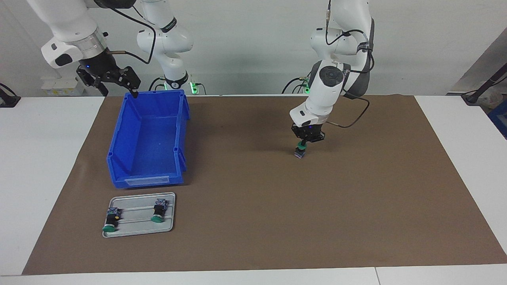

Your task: Place and press button with both arms

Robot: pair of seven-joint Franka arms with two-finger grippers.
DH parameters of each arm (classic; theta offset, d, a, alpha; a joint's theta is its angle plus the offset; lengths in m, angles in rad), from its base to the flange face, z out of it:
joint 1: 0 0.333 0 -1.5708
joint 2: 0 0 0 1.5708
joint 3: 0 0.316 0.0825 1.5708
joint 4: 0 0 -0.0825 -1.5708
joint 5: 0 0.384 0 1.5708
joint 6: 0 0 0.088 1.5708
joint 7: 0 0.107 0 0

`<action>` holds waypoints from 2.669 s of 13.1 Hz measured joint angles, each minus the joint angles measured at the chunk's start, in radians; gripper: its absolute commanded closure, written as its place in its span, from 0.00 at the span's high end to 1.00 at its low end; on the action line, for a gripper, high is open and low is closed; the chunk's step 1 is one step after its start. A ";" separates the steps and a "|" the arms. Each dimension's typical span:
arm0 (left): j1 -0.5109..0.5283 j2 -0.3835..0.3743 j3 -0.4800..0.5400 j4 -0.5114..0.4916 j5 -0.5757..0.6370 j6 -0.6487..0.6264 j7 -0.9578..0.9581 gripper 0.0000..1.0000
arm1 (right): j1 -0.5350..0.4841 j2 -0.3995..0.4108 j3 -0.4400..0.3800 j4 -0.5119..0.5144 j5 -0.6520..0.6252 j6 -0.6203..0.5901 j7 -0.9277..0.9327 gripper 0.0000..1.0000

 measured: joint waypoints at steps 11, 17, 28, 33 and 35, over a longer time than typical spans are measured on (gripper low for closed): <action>0.204 -0.030 0.032 0.125 0.002 -0.141 -0.001 1.00 | 0.000 0.000 0.000 0.000 0.000 0.000 0.000 0.99; 0.289 -0.091 0.038 0.243 0.024 -0.243 0.000 1.00 | 0.000 0.000 0.000 0.000 0.000 0.000 0.000 0.99; 0.340 -0.044 0.041 0.593 0.093 -0.542 0.012 1.00 | 0.000 0.000 0.000 0.000 0.000 0.000 0.000 0.99; 0.340 -0.035 0.039 0.607 0.064 -0.551 0.012 1.00 | 0.000 0.000 0.000 0.000 0.000 0.000 0.000 0.99; 0.341 -0.035 0.040 0.609 0.040 -0.555 0.012 1.00 | 0.000 0.000 0.000 0.000 0.000 0.000 0.000 0.99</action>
